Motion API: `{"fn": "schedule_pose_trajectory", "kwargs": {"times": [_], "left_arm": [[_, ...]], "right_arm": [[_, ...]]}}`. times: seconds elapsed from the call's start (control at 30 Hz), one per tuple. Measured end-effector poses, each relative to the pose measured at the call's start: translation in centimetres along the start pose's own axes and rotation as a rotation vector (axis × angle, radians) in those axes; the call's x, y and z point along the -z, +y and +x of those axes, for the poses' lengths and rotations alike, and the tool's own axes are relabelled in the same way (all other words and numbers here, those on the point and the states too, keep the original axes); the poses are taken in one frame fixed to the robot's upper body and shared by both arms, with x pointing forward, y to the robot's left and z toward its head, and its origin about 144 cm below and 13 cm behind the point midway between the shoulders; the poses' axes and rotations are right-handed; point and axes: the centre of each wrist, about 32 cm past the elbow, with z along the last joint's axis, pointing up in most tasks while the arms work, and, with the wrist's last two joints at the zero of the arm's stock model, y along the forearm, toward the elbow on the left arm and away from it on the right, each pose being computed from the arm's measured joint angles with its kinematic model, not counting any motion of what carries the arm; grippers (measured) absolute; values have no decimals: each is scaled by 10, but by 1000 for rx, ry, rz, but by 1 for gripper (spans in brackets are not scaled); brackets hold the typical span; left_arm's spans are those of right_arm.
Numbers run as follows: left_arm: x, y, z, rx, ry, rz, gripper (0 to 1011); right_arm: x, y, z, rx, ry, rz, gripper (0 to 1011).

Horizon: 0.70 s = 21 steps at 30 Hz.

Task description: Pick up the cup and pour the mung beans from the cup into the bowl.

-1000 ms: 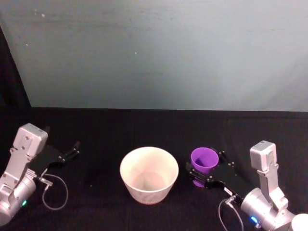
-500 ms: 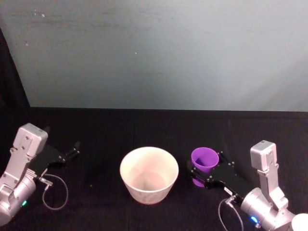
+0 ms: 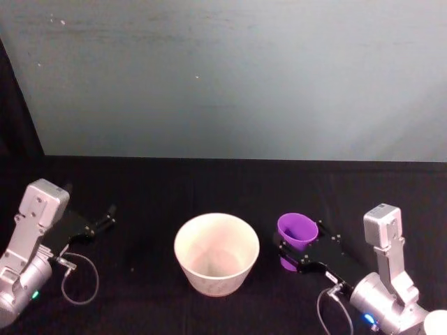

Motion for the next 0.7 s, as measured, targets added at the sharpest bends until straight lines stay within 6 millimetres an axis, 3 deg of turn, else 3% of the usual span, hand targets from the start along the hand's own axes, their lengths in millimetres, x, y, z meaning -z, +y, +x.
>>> {"fn": "schedule_pose_trajectory", "kwargs": {"times": [0.27, 0.63, 0.7], "left_arm": [[0, 0, 0, 0, 0, 0, 1000], [0, 0, 0, 0, 0, 0, 1000], [0, 0, 0, 0, 0, 0, 1000]], "right_arm": [[-22, -9, 5, 56, -73, 18, 739], [-78, -24, 17, 78, -94, 73, 739], [-95, -28, 19, 72, -92, 91, 739]]}}
